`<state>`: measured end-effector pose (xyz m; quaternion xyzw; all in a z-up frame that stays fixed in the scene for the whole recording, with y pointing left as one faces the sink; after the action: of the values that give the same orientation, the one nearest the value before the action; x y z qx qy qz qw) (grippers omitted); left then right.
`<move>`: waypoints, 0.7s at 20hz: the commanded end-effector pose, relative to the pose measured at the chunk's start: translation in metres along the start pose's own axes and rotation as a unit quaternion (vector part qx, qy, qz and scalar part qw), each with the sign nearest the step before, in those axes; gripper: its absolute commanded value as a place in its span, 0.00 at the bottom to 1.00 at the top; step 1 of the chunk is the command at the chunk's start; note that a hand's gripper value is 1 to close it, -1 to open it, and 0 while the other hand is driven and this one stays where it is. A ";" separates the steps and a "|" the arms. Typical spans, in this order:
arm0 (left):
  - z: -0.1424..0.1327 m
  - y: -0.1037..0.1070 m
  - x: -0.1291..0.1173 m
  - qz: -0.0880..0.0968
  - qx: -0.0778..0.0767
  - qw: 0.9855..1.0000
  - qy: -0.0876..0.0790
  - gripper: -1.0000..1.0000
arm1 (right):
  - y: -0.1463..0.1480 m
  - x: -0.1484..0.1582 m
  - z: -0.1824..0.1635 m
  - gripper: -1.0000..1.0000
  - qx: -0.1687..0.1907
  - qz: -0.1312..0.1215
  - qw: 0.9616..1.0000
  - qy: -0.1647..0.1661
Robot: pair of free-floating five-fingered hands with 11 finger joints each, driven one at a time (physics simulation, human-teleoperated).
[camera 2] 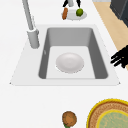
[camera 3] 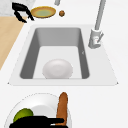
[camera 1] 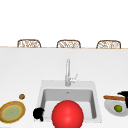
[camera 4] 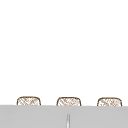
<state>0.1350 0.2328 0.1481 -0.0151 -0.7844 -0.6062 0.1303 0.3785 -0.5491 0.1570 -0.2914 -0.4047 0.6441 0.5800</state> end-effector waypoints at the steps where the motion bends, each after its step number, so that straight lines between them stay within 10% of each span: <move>1: 0.000 0.000 0.000 0.000 0.000 1.000 0.000 0.50 | 0.009 0.003 0.015 0.00 0.061 0.007 0.998 0.003; 7: 0.000 0.000 0.000 0.000 0.000 1.000 0.000 0.50 | 0.004 0.040 0.027 0.00 0.067 0.048 0.996 0.040; 14: 0.000 0.000 0.000 0.000 0.000 1.000 0.000 0.50 | 0.026 0.061 0.031 0.00 0.081 0.035 0.995 0.042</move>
<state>0.1350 0.2328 0.1481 -0.0151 -0.7844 -0.6062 0.1303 0.3416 -0.4995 0.1630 -0.2847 -0.3207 0.6820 0.5924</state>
